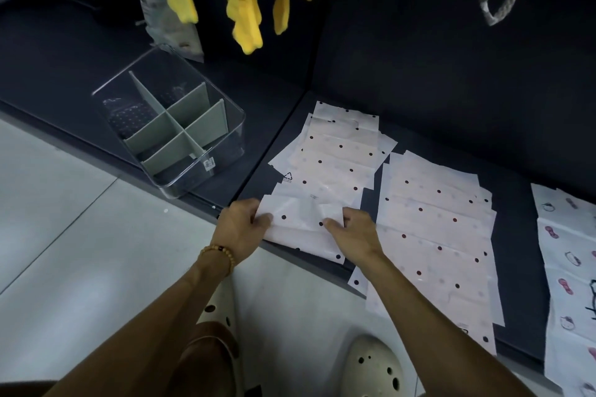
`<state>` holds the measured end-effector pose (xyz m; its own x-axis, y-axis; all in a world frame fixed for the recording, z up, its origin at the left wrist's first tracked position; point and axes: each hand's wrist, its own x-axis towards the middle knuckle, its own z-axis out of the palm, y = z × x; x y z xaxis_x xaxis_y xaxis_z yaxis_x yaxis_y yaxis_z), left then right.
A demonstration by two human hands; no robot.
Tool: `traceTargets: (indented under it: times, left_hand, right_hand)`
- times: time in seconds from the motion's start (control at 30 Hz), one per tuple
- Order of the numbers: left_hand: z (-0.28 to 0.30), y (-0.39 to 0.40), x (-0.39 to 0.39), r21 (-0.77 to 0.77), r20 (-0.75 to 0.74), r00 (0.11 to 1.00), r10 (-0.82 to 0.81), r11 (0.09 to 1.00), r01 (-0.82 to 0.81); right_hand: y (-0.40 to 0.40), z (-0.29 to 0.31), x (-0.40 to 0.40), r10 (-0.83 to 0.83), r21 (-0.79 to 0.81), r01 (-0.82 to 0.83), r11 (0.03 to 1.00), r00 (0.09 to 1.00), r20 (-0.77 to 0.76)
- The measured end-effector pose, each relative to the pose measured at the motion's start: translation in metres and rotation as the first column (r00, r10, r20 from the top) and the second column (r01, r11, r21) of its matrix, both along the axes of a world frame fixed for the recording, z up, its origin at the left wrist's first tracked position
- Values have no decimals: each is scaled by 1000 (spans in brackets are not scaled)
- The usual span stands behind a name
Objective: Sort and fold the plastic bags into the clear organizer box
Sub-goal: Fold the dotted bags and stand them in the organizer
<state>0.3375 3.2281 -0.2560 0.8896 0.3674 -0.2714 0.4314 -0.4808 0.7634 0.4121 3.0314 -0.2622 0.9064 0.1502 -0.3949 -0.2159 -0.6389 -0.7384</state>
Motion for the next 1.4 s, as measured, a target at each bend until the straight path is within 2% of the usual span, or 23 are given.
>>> traceTargets:
  times: [0.07, 0.13, 0.23, 0.53, 0.6, 0.67, 0.73, 0.8, 0.87, 0.93, 1.13, 1.2, 1.27, 1.33, 1.4]
  left_hand:
    - [0, -3, 5, 169, -18, 1000, -5, 986, 8]
    - [-1, -6, 10, 251, -26, 1000, -1, 968, 8]
    - [-4, -15, 14, 275, -55, 998, -17, 961, 31]
    - [-17, -25, 18, 320, -78, 993, 85, 946, -56]
    - [-15, -27, 18, 370, -92, 990, 110, 926, -69]
    - [-13, -29, 13, 461, -21, 991, 132, 881, -108]
    - [-12, -32, 6, 536, 142, 990, 12, 839, -87]
    - [-16, -33, -1, 604, 258, 930, -262, 795, 56]
    - [-23, -34, -7, 615, 188, 859, -477, 739, 276]
    - [-31, -35, -10, 571, 83, 832, -548, 711, 411]
    - [-42, -29, -7, 583, 0, 803, -596, 652, 485]
    - [-43, -29, -6, 590, -1, 802, -597, 647, 483]
    - [-44, -29, -6, 603, -13, 799, -601, 632, 486]
    - [-42, -29, -6, 619, -12, 804, -594, 627, 473]
    - [-35, -31, -6, 627, 25, 812, -583, 642, 442]
  right_hand:
    - [-2, -3, -2, -80, -2, 80, 997, 996, 35]
    - [-6, -5, -5, -149, -19, 152, 988, 984, 93]
    - [-11, -5, -6, -200, -66, 210, 976, 971, 132]
    - [-15, -9, -2, -343, -15, 347, 938, 932, 115]
    - [-15, -9, 1, -330, -32, 336, 941, 936, 123]
    - [-14, -10, 1, -305, -57, 317, 947, 940, 153]
    - [-14, -11, 0, -290, -80, 307, 948, 940, 179]
    - [-13, -12, 0, -290, -83, 309, 948, 940, 181]
    - [-13, -13, 1, -285, -86, 304, 949, 942, 177]
    - [-14, -12, 0, -273, -93, 293, 951, 944, 183]
    - [-14, -12, 4, -226, -137, 252, 958, 958, 178]
    - [-12, -8, 4, -185, -175, 219, 960, 963, 194]
    - [-12, -5, 1, -80, -313, 179, 933, 949, 305]
    - [-12, -5, -6, 189, -528, 107, 842, 859, 476]
    - [-3, -9, -16, 455, -597, -58, 800, 708, 541]
